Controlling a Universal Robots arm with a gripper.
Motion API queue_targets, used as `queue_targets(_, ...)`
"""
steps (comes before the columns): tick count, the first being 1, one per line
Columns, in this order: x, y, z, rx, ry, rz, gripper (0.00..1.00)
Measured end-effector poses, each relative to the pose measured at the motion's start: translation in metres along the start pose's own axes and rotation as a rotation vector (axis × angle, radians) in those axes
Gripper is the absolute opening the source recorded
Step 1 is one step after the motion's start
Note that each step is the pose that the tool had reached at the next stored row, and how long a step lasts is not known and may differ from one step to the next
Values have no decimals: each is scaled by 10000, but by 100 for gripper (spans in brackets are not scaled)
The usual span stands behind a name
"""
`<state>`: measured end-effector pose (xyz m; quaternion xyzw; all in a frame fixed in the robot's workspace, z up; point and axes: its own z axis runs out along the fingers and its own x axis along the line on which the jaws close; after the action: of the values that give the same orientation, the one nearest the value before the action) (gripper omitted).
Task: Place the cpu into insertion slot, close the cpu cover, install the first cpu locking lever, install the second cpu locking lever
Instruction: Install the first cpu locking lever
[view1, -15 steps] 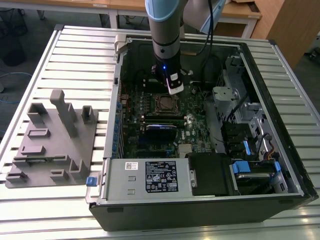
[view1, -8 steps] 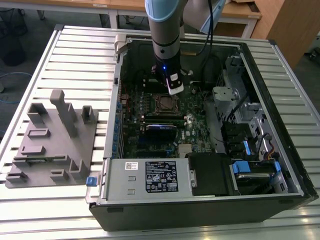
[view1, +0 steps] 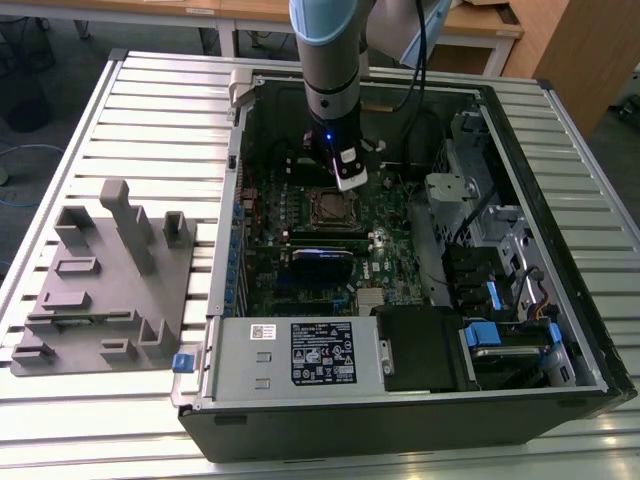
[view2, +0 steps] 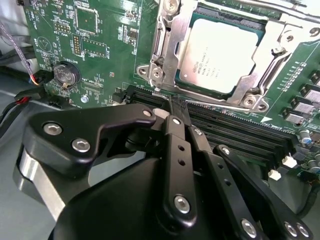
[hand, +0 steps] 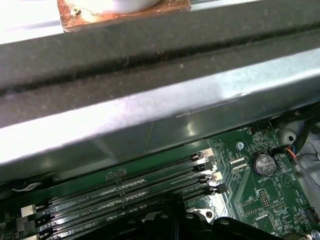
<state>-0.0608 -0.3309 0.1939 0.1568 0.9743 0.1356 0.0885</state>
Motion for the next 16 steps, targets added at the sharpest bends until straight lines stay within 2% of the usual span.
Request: queue_targets(16,-2,-10,5,16,-33,-14,10)
